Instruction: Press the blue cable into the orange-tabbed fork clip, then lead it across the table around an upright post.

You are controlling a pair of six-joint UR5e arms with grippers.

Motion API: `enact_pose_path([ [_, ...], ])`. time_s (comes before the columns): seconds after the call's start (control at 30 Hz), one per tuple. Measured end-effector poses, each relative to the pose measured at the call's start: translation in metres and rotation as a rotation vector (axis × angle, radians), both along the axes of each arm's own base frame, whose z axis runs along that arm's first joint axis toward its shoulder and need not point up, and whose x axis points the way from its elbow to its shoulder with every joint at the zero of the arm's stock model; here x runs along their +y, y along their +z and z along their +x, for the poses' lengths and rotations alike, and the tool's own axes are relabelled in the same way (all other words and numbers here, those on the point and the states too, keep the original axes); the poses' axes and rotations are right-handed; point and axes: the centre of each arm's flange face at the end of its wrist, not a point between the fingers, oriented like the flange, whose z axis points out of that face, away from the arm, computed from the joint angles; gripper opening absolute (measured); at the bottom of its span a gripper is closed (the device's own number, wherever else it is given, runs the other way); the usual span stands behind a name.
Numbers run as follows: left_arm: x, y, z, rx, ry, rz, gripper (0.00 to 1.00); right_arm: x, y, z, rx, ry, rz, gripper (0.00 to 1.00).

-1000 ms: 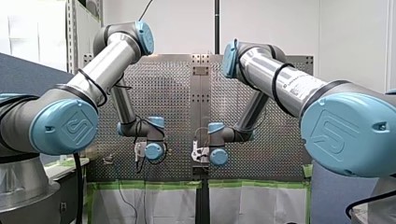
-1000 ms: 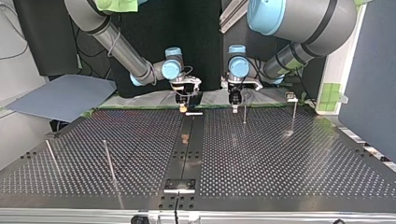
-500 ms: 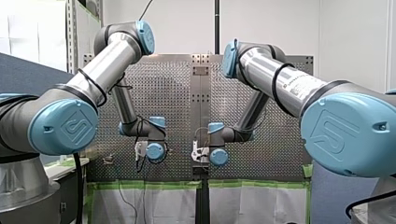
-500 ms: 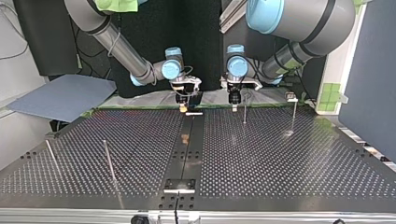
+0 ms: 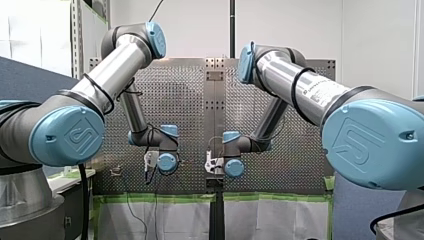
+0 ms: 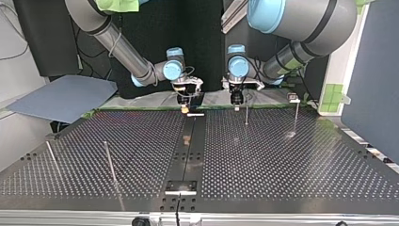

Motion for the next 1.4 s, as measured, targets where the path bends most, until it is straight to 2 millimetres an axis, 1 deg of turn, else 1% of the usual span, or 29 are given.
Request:
enact_pose_path([
  [0.2,-0.006,0.002,-0.002,0.015,-0.016,0.022,0.0,-0.001,0.002,-0.002,0.016,-0.001,0.001,0.0],
  [0.3,-0.013,0.007,-0.002,0.021,-0.029,0.041,0.0,-0.001,0.011,-0.001,0.031,0.001,-0.003,0.0],
  [0.47,-0.024,0.023,-0.006,0.022,-0.049,0.055,0.0,0.001,0.037,0.003,0.04,0.008,-0.006,0.0],
  [0.63,-0.034,0.044,-0.011,0.021,-0.063,0.034,0.0,0.003,0.064,0.006,0.041,0.014,-0.006,0.0],
  [0.73,-0.038,0.057,-0.014,0.021,-0.067,0.013,0.0,0.003,0.08,0.006,0.042,0.015,-0.006,0.0],
  [1.0,-0.041,0.092,-0.019,0.019,-0.059,-0.014,0.0,0.005,0.116,0.0,0.044,0.01,-0.001,0.0],
  [1.1,-0.043,0.106,-0.022,0.019,-0.054,-0.018,0.0,0.006,0.135,-0.002,0.042,0.009,-0.003,0.0],
  [1.4,-0.046,0.149,-0.032,0.018,-0.06,-0.053,0.0,0.007,0.202,-0.002,-0.009,0.007,-0.05,0.0],
])
